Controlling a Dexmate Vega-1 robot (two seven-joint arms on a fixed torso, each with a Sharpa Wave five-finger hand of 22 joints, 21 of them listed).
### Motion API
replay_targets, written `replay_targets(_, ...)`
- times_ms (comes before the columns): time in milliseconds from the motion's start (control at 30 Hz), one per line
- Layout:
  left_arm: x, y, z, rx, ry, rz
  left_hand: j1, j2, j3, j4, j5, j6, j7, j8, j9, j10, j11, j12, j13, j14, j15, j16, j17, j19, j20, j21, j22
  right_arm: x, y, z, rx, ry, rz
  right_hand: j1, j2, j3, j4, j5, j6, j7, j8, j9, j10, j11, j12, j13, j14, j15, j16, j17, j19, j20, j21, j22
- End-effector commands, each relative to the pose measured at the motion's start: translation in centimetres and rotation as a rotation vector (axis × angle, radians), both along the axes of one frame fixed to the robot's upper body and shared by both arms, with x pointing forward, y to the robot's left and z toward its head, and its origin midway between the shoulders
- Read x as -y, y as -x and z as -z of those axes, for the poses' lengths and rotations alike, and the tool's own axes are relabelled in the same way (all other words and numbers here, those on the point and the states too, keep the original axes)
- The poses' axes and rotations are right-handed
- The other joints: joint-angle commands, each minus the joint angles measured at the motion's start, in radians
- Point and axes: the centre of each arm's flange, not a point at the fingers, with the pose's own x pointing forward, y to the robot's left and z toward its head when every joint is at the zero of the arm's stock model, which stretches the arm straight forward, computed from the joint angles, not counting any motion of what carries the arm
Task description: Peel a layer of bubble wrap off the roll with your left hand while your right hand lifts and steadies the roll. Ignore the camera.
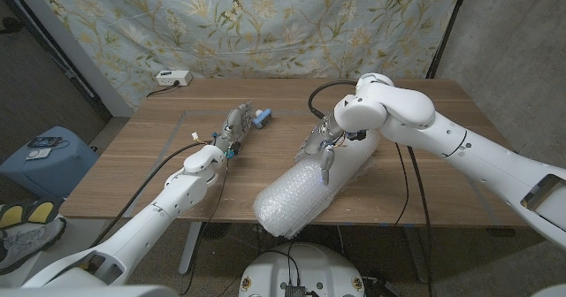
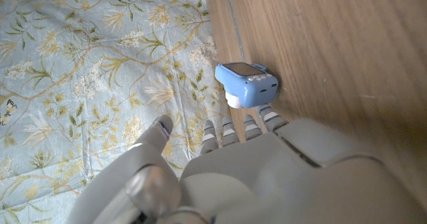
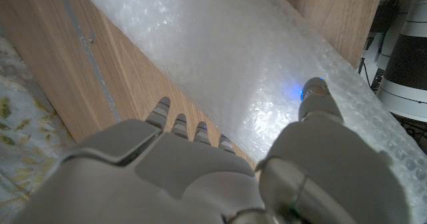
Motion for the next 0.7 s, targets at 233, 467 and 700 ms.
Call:
replay_targets(233, 0.9, -1.0, -0.5, -0.027, -0.006, 0.013, 0.003, 0.008, 0.004, -0.001, 0.005, 0.014, -0.001, -0.002, 0.006, 0.007, 0.001, -0.001, 0.005, 0.012, 0.003, 0.002, 0.001, 0.011, -0.001, 0.001, 0.002, -0.5, -2.7, 1.0, -0.066, -0.003, -0.071, -0.011, 0.002, -0.005, 0.004, 0.004, -0.272, -0.009, 0.0, 0.001, -0.225, -0.001, 0.003, 0.003, -0.151, -0.001, 0.005, 0.001, -0.01, -0.002, 0.0, 0.0)
replay_targets(467, 1.0, -1.3, -0.8, -0.033, -0.013, 0.019, 0.002, 0.007, 0.005, -0.002, 0.005, 0.015, -0.001, -0.002, 0.006, 0.011, 0.001, 0.001, 0.006, 0.016, 0.005, 0.002, 0.001, 0.015, 0.002, 0.001, 0.002, -0.5, -3.6, 1.2, -0.087, -0.009, -0.075, -0.017, 0.003, -0.007, 0.007, 0.004, -0.271, -0.009, 0.003, 0.001, -0.222, 0.002, 0.005, 0.003, -0.15, 0.0, 0.007, 0.001, -0.011, -0.003, 0.002, 0.001)
replay_targets(700, 1.1, -1.1, -1.5, -0.02, -0.014, 0.022, 0.003, 0.007, 0.006, -0.003, 0.006, 0.02, 0.0, 0.0, 0.006, 0.013, 0.0, 0.001, 0.006, 0.02, 0.005, 0.003, 0.001, 0.02, 0.004, 0.002, 0.002, -0.5, -4.1, 1.4, -0.083, 0.0, -0.077, -0.025, 0.006, -0.011, 0.01, 0.004, -0.256, -0.013, 0.01, 0.002, -0.202, 0.003, 0.015, 0.004, -0.137, -0.005, 0.014, 0.001, -0.008, -0.004, 0.007, 0.001)
